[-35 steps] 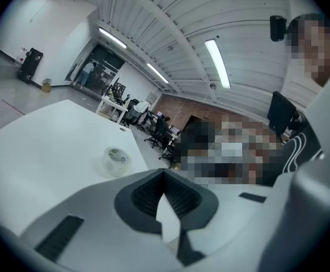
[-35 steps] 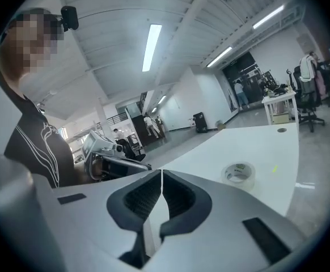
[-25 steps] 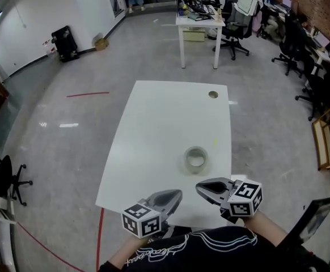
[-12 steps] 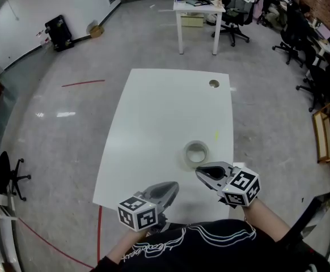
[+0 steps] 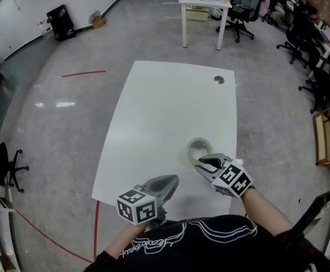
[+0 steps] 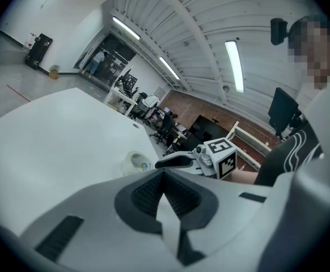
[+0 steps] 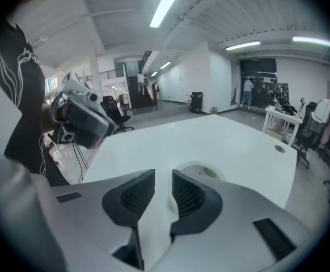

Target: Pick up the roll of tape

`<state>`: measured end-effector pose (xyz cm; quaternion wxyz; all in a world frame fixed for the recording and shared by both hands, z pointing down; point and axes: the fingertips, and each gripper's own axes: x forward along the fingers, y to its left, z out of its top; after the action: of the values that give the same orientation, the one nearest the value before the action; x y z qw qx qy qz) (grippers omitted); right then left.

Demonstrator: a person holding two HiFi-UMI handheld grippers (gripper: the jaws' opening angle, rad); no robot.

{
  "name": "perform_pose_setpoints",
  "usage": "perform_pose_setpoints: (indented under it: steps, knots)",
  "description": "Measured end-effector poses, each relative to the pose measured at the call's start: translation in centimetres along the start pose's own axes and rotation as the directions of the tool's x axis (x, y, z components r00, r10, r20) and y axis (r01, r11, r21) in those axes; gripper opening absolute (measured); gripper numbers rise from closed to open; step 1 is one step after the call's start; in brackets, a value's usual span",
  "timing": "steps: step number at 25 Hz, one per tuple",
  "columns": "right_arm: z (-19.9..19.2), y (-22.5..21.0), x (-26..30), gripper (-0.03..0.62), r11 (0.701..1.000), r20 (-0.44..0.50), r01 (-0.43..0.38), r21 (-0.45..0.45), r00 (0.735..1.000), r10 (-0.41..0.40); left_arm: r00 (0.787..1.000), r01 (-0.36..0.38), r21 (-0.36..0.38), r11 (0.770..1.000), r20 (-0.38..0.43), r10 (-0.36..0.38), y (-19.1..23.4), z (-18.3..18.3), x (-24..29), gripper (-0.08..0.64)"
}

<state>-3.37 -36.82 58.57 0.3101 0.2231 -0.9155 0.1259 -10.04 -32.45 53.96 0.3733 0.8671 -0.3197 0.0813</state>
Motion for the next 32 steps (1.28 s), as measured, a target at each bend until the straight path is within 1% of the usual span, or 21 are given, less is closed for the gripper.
perform_pose_setpoints:
  steps: [2,3,6,8,10,13,15,18,22,26,28,32]
  knots:
    - [-0.7,-0.1,0.8,0.119,0.998,-0.064,0.003,-0.067,0.998,-0.008,1.000,-0.007,-0.005,1.000,0.004,0.007,0.4,0.2,-0.2,0.003]
    - [-1.1,-0.2,1.2,0.130,0.994,-0.094,0.006,-0.107,0.995,-0.016,1.000,-0.011,-0.006,1.000,0.006,0.011,0.7,0.3,-0.2,0.003]
    - [-2.1,-0.7,2.5,0.144,0.974,-0.181,0.015,-0.226,0.982,-0.057,1.000,-0.019,-0.015,1.000,0.012,0.019,1.3,0.6,-0.4,0.003]
    - [-2.8,-0.9,3.3,0.144,0.959,-0.235,0.012,-0.285,0.968,-0.082,1.000,-0.020,-0.021,1.000,0.011,0.021,1.6,0.6,-0.5,0.003]
    - [-3.6,-1.1,4.0,0.144,0.950,-0.272,0.007,-0.312,0.958,-0.096,1.000,-0.018,-0.025,1.000,0.004,0.018,1.6,0.3,-0.4,0.003]
    - [-4.3,-1.2,4.6,0.144,0.945,-0.304,-0.002,-0.326,0.947,-0.103,1.000,-0.016,-0.028,0.999,-0.004,0.016,1.8,0.0,-0.2,0.003]
    - [-4.6,-1.4,5.0,0.144,0.933,-0.327,-0.004,-0.360,0.937,-0.122,1.000,-0.018,-0.030,0.999,-0.005,0.017,2.0,0.1,-0.3,0.003]
    - [-5.2,-1.7,5.3,0.143,0.911,-0.380,-0.020,-0.412,0.912,-0.152,1.000,-0.025,-0.032,0.999,-0.005,0.024,2.5,0.2,-0.5,0.003]
    - [-5.7,-1.7,5.6,0.120,0.899,-0.445,-0.073,-0.433,0.884,-0.142,1.000,-0.030,-0.035,0.999,-0.003,0.030,3.0,0.3,-0.7,0.003]
    - [-5.8,-1.6,5.7,0.098,0.900,-0.485,-0.121,-0.420,0.867,-0.109,0.999,-0.031,-0.040,0.999,-0.006,0.031,3.3,0.0,-0.7,0.003]
    - [-5.7,-1.5,5.7,0.095,0.905,-0.485,-0.121,-0.407,0.869,-0.102,1.000,-0.030,-0.044,0.999,-0.009,0.029,3.2,-0.1,-0.8,0.003]
    - [-5.6,-1.6,5.5,0.091,0.920,-0.460,-0.094,-0.381,0.882,-0.100,0.999,-0.032,-0.041,0.999,-0.014,0.032,3.1,-0.4,-0.7,0.003]
